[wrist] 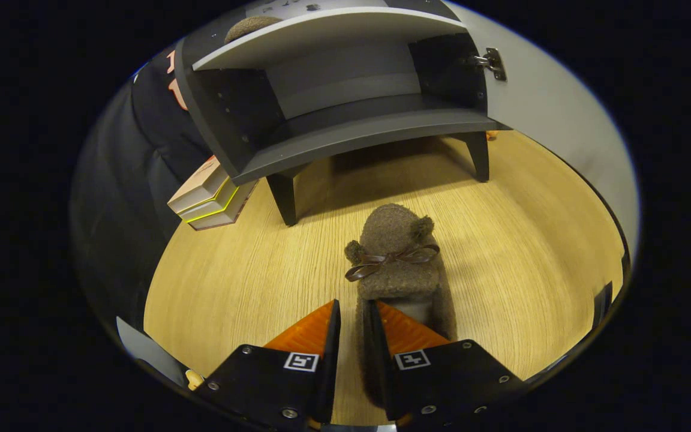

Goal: Open the shoe cabinet door, grab the shoes and put them into the shoe cabinet, then close the shoe cabinet door.

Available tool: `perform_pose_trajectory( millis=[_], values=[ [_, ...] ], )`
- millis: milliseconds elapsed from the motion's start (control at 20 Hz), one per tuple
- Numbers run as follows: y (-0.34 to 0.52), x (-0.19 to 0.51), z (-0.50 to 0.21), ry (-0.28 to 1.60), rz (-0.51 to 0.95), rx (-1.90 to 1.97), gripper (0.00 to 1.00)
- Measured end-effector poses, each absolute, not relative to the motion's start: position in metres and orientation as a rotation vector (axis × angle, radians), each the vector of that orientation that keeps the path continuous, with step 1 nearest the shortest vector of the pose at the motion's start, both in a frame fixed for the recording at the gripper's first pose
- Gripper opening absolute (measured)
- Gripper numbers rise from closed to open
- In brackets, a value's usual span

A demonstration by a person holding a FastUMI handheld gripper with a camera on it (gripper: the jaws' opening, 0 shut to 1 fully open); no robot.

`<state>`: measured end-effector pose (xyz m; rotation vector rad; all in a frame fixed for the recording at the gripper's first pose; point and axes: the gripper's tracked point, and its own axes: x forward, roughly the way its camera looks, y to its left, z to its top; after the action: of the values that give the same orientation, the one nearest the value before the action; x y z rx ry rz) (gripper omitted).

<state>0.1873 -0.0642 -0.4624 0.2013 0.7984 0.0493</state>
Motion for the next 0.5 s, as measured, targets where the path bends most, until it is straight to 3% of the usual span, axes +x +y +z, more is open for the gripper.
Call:
perform_pose_trajectory(
  millis=[100, 350, 500],
  values=[
    [-0.066, 0.201, -0.467, 0.785, 0.036, 0.189, 0.33],
    [-0.074, 0.216, -0.475, 0.783, 0.017, 0.185, 0.09],
    [-0.083, 0.214, -0.456, 0.757, -0.008, 0.182, 0.04]
  ],
)
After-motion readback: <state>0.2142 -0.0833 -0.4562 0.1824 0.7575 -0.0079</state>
